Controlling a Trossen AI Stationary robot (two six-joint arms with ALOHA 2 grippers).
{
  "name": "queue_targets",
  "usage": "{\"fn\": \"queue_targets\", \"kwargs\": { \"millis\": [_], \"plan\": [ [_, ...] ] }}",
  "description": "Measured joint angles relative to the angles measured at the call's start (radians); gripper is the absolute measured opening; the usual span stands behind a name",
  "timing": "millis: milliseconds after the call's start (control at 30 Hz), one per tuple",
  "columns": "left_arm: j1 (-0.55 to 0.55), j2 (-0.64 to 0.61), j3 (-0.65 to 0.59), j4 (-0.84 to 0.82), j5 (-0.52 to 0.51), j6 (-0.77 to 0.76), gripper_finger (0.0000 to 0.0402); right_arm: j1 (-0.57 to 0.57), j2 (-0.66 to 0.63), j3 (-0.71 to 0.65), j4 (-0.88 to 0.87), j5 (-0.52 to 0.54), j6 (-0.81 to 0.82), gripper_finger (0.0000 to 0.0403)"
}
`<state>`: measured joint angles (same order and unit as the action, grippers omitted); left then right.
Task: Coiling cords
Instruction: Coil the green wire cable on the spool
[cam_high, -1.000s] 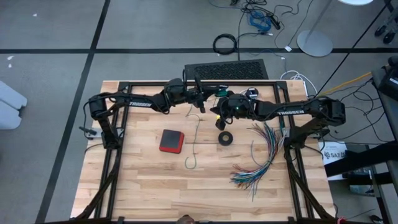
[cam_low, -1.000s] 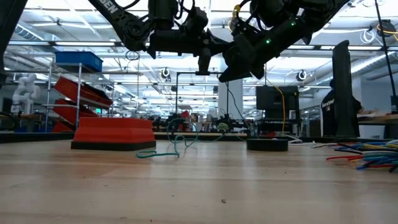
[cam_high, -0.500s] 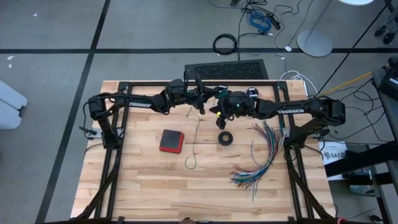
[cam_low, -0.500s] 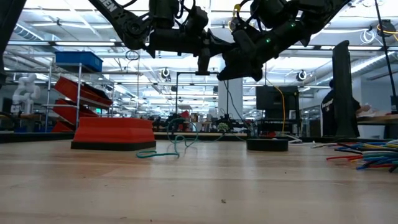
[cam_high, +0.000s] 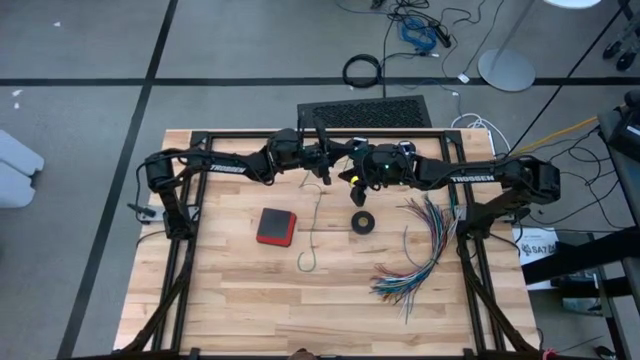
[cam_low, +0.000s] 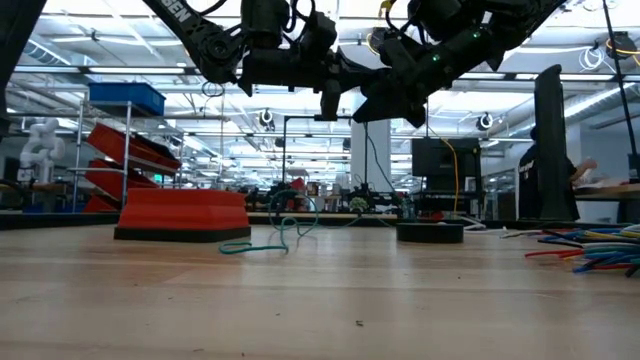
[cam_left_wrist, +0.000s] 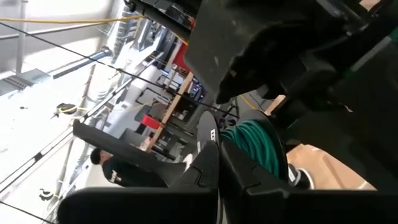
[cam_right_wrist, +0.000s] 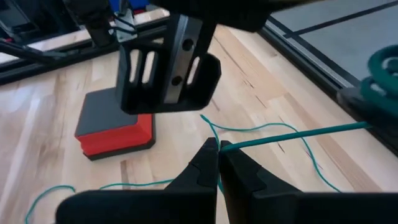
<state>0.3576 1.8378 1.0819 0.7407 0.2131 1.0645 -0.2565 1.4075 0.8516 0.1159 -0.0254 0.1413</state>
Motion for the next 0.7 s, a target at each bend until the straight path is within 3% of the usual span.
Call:
{"fn": "queue_targets", "kwargs": {
  "millis": [700],
  "plan": [
    [0.002,0.002,-0.001,0.105,-0.045,0.019,0.0,0.002,-0.04,0.0,0.162,0.098,0.049,0.0]
  ]
}}
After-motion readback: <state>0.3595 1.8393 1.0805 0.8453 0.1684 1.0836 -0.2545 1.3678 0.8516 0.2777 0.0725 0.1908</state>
